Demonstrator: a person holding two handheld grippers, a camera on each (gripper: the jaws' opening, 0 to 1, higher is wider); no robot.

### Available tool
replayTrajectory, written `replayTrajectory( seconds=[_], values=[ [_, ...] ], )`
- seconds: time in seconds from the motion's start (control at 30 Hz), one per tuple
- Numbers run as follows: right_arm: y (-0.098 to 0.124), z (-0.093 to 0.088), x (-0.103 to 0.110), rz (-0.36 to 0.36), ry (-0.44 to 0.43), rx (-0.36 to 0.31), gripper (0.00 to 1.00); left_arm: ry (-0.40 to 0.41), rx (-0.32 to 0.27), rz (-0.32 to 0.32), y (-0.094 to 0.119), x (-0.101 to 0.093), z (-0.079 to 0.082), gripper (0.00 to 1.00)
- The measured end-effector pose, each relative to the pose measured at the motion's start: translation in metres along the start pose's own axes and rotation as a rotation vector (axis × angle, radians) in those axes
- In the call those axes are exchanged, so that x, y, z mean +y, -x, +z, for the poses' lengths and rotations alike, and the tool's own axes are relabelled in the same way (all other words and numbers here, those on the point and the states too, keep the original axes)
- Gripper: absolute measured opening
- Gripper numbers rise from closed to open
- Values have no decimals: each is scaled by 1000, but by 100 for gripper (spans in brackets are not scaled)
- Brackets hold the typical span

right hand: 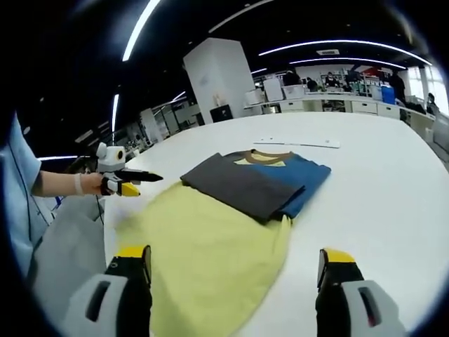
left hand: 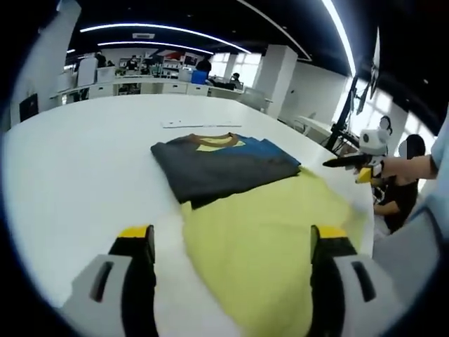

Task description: Fold the garment on the visible template until the final outline fits inside the template.

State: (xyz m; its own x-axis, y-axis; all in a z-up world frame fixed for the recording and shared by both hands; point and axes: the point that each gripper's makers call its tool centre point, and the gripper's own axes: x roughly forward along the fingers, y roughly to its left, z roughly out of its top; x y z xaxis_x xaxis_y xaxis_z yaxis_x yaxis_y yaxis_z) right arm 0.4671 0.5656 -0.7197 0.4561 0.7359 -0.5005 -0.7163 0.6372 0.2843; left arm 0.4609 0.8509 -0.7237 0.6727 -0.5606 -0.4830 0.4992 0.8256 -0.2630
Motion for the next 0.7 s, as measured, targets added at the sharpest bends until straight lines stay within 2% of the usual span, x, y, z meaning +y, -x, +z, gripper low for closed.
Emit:
replayTrajectory(
  seconds=[0.23,0.6,0.7],
  values=[
    [2,-3,0,1,12,10,100,13,11,3,8,-2,-6,85],
    [9,-18,5,1,92,66,100,15,61,-12,25,-10,-30,82],
    [10,-25,8,1,113,89,99,-9,95,-22,33,-13,-39,80]
  ],
)
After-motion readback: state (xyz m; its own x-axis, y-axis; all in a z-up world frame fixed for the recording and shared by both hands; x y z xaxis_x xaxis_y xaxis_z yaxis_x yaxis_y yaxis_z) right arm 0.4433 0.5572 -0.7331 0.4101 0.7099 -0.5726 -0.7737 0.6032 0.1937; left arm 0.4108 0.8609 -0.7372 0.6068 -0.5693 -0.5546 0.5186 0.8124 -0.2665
